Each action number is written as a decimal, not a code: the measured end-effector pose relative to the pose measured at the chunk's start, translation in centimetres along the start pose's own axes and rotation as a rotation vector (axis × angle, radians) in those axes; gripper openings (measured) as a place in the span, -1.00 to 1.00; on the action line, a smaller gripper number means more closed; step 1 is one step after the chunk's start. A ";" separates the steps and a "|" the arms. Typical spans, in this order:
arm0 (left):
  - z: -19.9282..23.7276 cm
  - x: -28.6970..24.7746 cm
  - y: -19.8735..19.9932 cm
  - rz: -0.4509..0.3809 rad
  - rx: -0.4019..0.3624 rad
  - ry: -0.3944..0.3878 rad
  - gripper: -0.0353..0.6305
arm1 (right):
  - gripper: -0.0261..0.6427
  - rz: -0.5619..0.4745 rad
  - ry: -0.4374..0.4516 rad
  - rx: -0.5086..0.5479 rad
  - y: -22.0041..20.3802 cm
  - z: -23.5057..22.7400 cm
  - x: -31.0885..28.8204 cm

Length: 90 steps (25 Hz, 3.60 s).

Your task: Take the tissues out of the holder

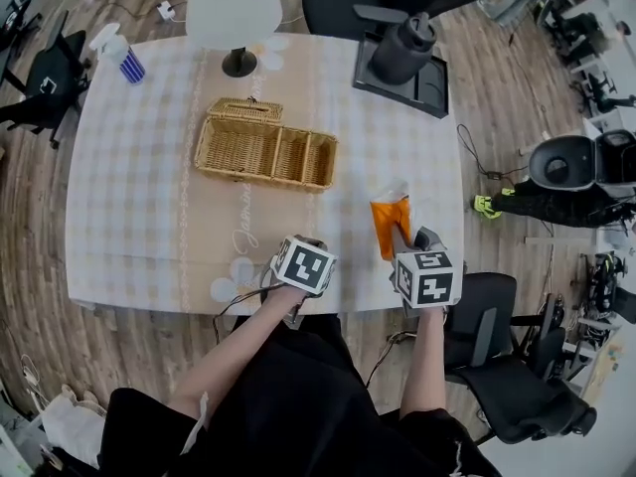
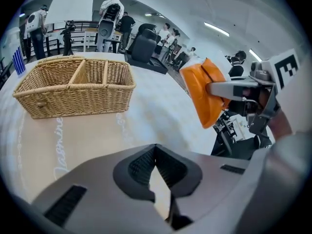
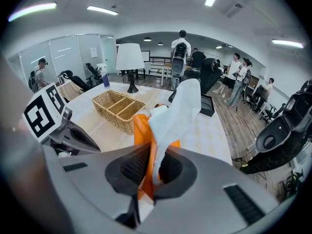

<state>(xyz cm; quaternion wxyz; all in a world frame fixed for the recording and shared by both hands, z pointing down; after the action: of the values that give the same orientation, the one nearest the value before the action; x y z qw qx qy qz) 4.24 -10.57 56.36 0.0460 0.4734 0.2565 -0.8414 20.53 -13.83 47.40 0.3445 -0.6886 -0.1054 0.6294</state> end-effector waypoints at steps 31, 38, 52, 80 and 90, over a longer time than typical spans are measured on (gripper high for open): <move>-14.8 -7.0 0.7 0.003 0.013 0.071 -0.89 | -0.83 0.030 0.110 0.010 -8.9 -11.9 1.2; -18.6 -9.4 1.2 0.008 0.006 0.073 -0.89 | -0.83 0.030 0.127 0.028 -10.4 -14.3 1.4; -22.4 -11.6 1.9 0.059 -0.057 0.098 -0.89 | -0.83 0.029 0.183 -0.045 -11.6 -16.5 1.6; -16.6 -12.3 6.2 0.070 0.065 0.016 -0.89 | -0.83 0.103 0.020 -0.015 -2.7 -19.4 -7.2; -15.0 -12.6 6.8 0.068 0.121 0.016 -0.89 | -0.83 0.169 0.040 0.054 -1.4 -18.8 -11.7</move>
<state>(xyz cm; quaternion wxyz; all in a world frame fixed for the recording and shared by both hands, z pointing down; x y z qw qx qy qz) 24.88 -11.46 57.72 0.0440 0.4905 0.1894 -0.8495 36.44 -25.94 57.00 0.3106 -0.6980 -0.0233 0.6448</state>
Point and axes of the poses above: the fingertips, and each gripper's own axes: x backward along the fingers, z to its left, y out of its top, the point moved 5 cm from there along x, backward along the fingers, and after that the axes turned 1 degree about -x, right-handed, at the moved point
